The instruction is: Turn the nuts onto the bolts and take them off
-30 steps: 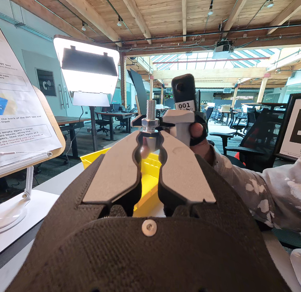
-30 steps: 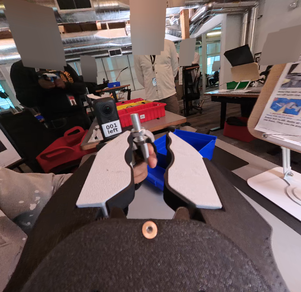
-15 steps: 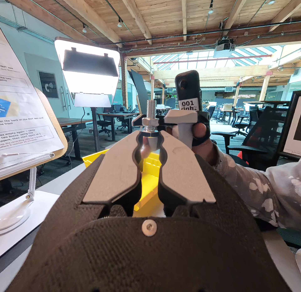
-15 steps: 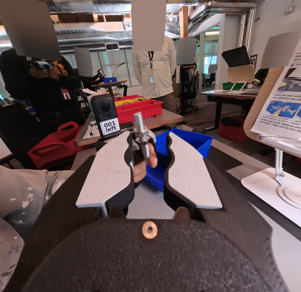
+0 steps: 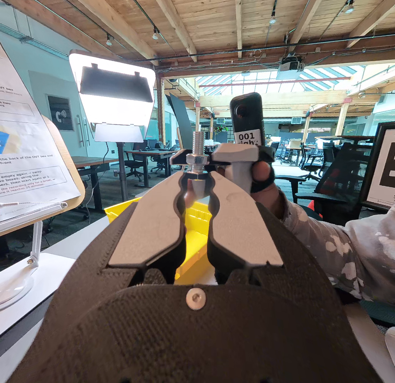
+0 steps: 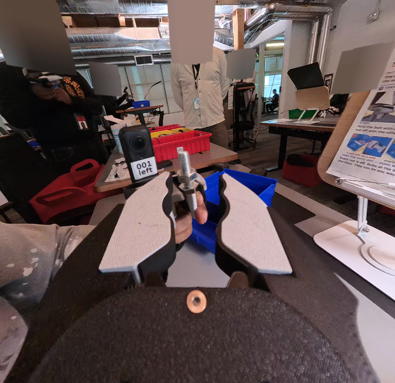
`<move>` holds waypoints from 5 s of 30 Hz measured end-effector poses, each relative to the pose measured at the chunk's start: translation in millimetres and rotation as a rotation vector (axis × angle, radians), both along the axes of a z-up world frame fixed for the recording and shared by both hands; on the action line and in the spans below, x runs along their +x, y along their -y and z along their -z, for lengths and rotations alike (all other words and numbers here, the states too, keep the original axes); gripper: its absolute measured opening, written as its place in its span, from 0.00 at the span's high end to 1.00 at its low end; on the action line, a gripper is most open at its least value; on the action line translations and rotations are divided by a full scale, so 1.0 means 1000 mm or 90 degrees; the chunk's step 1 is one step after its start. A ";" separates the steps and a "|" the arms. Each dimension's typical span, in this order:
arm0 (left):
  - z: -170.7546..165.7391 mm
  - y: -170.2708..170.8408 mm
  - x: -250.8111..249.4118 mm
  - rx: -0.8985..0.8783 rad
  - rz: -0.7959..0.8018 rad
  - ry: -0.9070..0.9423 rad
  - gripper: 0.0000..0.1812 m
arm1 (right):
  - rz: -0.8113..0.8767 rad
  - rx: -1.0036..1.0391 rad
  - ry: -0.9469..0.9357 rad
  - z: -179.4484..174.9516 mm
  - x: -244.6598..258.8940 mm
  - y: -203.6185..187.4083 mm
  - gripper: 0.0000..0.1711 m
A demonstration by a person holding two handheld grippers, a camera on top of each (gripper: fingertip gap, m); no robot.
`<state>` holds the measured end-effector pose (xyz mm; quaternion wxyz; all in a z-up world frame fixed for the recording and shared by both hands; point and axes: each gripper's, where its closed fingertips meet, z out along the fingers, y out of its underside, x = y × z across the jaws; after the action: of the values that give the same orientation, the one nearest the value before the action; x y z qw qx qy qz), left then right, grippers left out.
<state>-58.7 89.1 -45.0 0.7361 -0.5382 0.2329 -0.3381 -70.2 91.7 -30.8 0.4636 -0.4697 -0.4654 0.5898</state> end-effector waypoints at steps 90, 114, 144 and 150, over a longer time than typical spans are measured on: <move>-0.010 0.011 0.006 -0.031 0.059 0.029 0.90 | 0.056 0.000 -0.042 -0.015 0.016 -0.019 0.84; -0.012 0.014 0.010 -0.024 0.062 0.021 0.90 | 0.060 -0.011 -0.057 -0.021 0.021 -0.021 0.85; -0.010 0.012 0.010 -0.020 0.037 0.013 0.90 | 0.010 0.019 -0.061 -0.025 0.015 0.006 0.74; -0.012 0.015 0.011 -0.013 0.046 0.012 0.90 | 0.084 -0.002 -0.067 -0.025 0.022 -0.020 0.88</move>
<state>-47.3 74.4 -32.7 0.7197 -0.5338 0.2419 -0.3722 -48.5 111.6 -5.8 0.5243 -0.4684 -0.4080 0.5825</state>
